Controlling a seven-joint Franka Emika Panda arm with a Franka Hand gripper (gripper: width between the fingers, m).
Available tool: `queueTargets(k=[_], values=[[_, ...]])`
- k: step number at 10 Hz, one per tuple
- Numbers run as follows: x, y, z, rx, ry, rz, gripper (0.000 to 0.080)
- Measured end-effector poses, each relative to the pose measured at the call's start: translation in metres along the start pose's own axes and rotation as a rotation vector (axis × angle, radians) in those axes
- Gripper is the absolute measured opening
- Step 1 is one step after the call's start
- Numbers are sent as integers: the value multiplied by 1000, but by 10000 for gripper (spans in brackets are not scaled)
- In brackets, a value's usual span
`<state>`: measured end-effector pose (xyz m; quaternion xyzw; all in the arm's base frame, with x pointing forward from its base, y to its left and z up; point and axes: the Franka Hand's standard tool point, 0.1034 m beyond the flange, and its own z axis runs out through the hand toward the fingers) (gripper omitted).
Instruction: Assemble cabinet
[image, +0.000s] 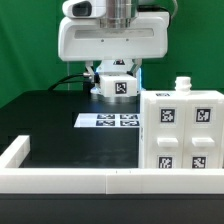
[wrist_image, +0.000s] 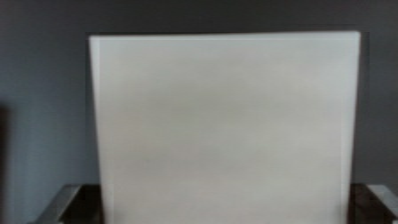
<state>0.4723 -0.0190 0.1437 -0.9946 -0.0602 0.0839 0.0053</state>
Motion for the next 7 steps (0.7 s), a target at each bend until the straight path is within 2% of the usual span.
queueTargets(k=[1,3,4,5,7], values=[[11,-11,-9,-5,21,-2,563],[17,-29,-17,-7,13,19,563],[29,-42,-27,-11,17,39,563],[48,-61,-43,-15,17,71,563],[64,-71,-54,-21,4,84,563]])
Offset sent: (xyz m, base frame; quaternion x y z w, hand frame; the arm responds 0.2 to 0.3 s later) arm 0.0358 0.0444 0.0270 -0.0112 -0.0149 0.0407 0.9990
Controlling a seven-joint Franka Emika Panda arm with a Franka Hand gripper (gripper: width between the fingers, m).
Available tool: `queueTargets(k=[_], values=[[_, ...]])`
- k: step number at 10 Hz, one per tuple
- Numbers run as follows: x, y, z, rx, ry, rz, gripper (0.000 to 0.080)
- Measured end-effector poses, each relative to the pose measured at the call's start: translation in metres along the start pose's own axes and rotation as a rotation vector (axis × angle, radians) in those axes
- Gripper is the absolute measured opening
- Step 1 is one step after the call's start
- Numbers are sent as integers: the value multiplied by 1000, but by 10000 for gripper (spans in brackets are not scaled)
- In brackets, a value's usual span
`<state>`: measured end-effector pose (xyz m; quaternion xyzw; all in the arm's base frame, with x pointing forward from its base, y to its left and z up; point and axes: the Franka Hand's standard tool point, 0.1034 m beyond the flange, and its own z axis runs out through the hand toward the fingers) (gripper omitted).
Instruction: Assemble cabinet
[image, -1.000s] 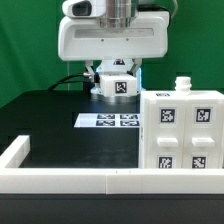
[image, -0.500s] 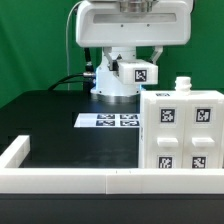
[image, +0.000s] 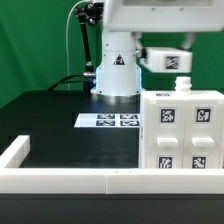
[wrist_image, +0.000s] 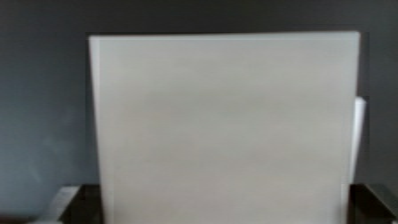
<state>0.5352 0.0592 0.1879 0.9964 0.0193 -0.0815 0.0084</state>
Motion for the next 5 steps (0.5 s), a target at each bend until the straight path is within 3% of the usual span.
queueTargets(k=[5], values=[[-1,2,5,-1,-3,-8,563]])
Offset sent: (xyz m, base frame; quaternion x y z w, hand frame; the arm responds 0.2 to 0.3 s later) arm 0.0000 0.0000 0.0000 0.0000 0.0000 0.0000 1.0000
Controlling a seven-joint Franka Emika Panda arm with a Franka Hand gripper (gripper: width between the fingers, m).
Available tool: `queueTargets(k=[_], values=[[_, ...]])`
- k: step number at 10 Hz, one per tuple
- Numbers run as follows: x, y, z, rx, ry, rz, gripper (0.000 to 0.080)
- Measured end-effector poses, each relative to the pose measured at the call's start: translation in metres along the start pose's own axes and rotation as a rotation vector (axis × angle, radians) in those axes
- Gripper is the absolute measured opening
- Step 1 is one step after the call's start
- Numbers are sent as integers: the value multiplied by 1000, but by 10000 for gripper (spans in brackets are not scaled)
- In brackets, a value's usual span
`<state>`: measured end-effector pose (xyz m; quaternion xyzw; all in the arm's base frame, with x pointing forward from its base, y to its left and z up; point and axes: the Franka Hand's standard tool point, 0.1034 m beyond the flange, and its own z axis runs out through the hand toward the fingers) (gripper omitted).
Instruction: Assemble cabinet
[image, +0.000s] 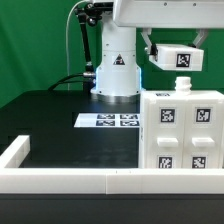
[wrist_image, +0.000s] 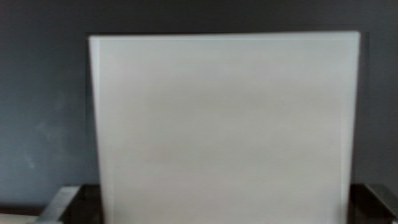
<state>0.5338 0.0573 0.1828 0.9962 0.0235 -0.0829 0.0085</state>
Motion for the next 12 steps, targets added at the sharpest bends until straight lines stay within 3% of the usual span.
queueTargets(k=[3,5,7,12], values=[[29,6,-13,-5,4,-21,563],[46,5,-12,-11,15,-21,563],[51,2,-3,-16,13,-27,563],[58,-7,2,-21,19,-42,563]])
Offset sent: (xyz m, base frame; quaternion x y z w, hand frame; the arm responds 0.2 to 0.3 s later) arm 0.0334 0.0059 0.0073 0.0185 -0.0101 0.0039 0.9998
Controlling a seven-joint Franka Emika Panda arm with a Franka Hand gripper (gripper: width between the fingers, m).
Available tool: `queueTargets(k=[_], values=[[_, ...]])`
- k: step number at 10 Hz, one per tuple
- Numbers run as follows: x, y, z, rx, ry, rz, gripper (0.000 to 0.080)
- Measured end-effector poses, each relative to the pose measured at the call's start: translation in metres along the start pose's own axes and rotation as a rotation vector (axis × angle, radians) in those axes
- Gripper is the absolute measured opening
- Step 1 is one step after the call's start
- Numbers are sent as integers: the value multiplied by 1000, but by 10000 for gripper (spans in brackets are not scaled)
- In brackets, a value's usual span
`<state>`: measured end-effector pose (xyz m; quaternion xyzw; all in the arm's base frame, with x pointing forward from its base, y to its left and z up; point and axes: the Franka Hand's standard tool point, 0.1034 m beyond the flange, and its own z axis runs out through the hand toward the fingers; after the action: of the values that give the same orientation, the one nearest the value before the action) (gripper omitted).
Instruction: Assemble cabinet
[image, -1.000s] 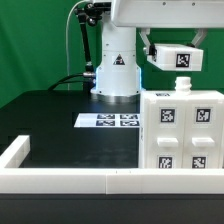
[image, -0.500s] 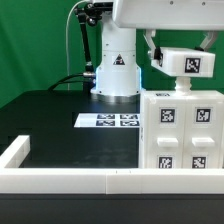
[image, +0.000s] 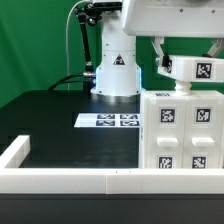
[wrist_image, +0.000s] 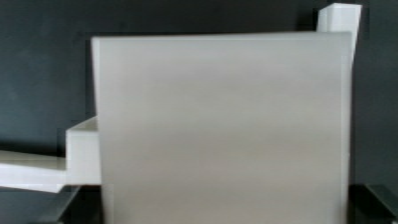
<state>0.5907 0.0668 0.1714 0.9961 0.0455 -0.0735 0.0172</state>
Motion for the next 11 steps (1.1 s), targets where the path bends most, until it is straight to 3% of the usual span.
queueTargets(k=[6,11], values=[[8,6,0,-2,-7,-29,563],[12,9,15,-6,-17,-46,563]])
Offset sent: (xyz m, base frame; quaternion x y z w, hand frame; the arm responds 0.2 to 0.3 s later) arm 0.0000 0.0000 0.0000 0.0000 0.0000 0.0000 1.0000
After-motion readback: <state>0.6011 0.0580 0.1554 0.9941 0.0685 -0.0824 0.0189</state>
